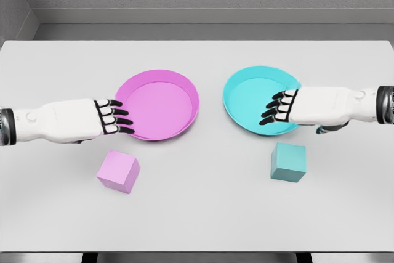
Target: Place the blocks in the corresponding plates according to their colors
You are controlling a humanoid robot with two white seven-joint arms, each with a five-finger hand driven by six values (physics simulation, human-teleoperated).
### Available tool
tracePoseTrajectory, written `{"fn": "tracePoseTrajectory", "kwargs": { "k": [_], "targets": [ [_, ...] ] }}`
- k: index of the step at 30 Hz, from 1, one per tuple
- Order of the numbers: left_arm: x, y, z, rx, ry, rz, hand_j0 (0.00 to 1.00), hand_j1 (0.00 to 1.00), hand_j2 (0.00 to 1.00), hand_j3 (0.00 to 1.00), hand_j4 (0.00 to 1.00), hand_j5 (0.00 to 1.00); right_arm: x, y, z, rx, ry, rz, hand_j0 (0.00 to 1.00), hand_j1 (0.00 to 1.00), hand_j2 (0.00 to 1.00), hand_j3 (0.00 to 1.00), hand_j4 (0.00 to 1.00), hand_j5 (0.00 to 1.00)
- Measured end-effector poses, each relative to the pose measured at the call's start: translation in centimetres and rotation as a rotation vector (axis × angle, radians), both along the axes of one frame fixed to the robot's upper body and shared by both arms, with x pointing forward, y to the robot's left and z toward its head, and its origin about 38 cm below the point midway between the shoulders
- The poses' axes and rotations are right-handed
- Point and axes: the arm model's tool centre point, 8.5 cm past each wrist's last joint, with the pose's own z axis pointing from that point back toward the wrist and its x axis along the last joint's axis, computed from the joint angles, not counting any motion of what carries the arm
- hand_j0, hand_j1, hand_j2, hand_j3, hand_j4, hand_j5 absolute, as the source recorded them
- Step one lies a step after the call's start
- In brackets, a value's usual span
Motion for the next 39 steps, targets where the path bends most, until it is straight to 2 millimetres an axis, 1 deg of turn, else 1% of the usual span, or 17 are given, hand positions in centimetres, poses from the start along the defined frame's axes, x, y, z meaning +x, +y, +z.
{"fn": "tracePoseTrajectory", "kwargs": {
  "k": [3,8,13,16,26,27,28,29,30,32,34,39],
  "targets": [
    [-0.4,-0.2,-0.9,0.01,0.025,-0.009,1.0,1.0,1.0,1.0,1.0,1.0,-0.6,0.4,-1.3,-0.017,0.039,0.021,1.0,1.0,1.0,1.0,1.0,1.0],
    [-0.7,-0.4,-1.6,0.014,0.045,-0.017,1.0,1.0,1.0,1.0,1.0,1.0,-1.1,0.8,-2.4,-0.028,0.072,0.037,1.0,1.0,1.0,1.0,1.0,1.0],
    [-0.8,-0.4,-1.6,0.005,0.053,-0.017,1.0,1.0,1.0,1.0,1.0,1.0,-1.8,-0.3,-3.3,-0.076,0.107,0.028,1.0,1.0,1.0,1.0,1.0,1.0],
    [-0.8,-0.5,-1.7,0.003,0.06,-0.017,1.0,1.0,1.0,1.0,1.0,1.0,-2.1,-0.5,-3.9,-0.09,0.127,0.032,1.0,1.0,1.0,1.0,1.0,1.0],
    [-0.9,0.1,-2.8,0.156,0.12,0.001,1.0,1.0,1.0,1.0,1.0,1.0,-2.9,1.0,-5.8,-0.072,0.188,0.062,1.0,1.0,1.0,1.0,1.0,1.0],
    [-0.8,0.1,-2.6,0.162,0.116,0.0,1.0,1.0,1.0,1.0,1.0,1.0,-2.9,1.1,-5.9,-0.069,0.192,0.063,0.96,0.96,0.96,0.96,0.96,0.96],
    [-0.3,-0.2,-1.9,0.16,0.094,-0.005,1.0,1.0,1.0,1.0,1.0,1.0,-2.9,1.2,-5.9,-0.072,0.19,0.067,0.84,0.84,0.84,0.84,0.84,0.84],
    [-0.2,-0.5,-1.7,0.151,0.093,-0.008,1.0,1.0,1.0,1.0,1.0,1.0,-2.9,1.2,-5.9,-0.069,0.191,0.067,0.76,0.76,0.76,0.76,0.76,0.76],
    [-0.1,-0.8,-1.6,0.141,0.098,-0.01,1.0,1.0,1.0,1.0,1.0,1.0,-2.9,1.2,-5.9,-0.068,0.191,0.067,0.72,0.72,0.72,0.72,0.72,0.72],
    [0.1,-1.1,-1.1,0.12,0.097,-0.012,1.0,1.0,1.0,1.0,1.0,1.0,-2.9,1.3,-5.8,-0.065,0.191,0.066,0.67,0.67,0.67,0.67,0.67,0.67],
    [0.2,-1.3,-0.7,0.097,0.103,-0.012,1.0,1.0,1.0,1.0,1.0,1.0,-2.8,1.2,-5.6,-0.068,0.183,0.066,0.64,0.64,0.64,0.64,0.64,0.64],
    [0.1,-1.8,-0.9,0.071,0.124,-0.018,1.0,1.0,1.0,1.0,1.0,1.0,-2.5,1.0,-5.1,-0.074,0.165,0.065,0.63,0.63,0.63,0.63,0.63,0.63]
  ]
}}
